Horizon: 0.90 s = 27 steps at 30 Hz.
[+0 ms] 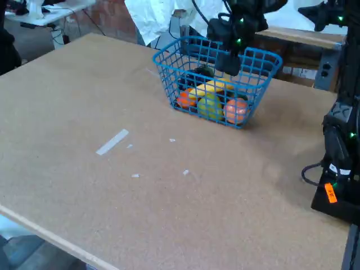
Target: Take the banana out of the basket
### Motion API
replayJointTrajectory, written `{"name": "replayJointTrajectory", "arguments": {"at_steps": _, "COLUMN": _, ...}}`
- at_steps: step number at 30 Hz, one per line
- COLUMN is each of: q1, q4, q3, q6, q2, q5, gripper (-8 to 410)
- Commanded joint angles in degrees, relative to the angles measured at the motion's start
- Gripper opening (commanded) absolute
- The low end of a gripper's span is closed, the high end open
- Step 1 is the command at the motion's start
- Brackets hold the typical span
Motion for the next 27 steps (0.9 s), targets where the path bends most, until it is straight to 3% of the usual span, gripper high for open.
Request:
{"name": "replayJointTrajectory", "arguments": {"at_steps": 1, "q1": 0.1, "q4": 0.1, "q3": 0.0, "q6": -0.4, "q2": 2.9, "q5": -0.4, "gripper": 294}}
{"name": "replayJointTrajectory", "arguments": {"at_steps": 17, "q1": 0.1, "q4": 4.0, "q3": 0.0, "q6": 0.2, "q2": 10.9, "q5": -0.4, "gripper": 294}}
{"name": "replayJointTrajectory", "arguments": {"at_steps": 27, "q1": 0.1, "q4": 5.4, "q3": 0.0, "q6": 2.8, "q2": 11.0, "q5": -7.0, "gripper": 279}}
